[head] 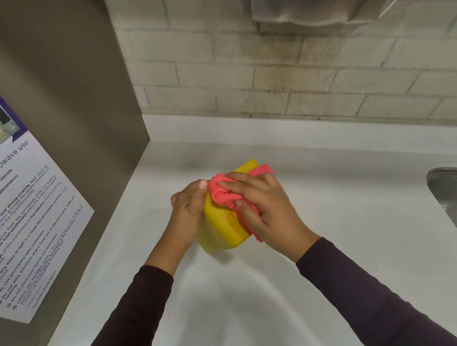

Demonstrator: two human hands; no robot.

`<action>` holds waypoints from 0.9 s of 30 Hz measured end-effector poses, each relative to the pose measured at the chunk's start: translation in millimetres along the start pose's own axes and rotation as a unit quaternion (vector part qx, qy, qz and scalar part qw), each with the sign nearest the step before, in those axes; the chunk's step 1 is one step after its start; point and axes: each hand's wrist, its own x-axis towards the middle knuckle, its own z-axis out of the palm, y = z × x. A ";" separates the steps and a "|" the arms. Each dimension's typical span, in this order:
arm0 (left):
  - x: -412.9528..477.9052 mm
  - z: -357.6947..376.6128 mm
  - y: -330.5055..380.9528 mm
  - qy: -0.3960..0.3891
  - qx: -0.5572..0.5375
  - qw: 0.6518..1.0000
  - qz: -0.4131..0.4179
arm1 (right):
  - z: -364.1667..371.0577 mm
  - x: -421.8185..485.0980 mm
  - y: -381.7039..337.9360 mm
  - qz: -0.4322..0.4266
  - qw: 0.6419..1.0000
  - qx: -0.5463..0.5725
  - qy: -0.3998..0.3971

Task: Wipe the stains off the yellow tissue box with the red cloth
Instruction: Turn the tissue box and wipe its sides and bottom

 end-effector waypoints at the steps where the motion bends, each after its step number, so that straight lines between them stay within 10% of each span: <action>1: -0.1 -0.2 2.1 0.000 -0.013 1.000 0.007 | 0.4 -2.4 -0.4 -0.012 1.000 0.006 -0.015; 27: 3.5 0.8 0.2 0.003 0.007 0.999 0.034 | -22.3 -19.5 15.8 0.037 0.996 0.082 0.008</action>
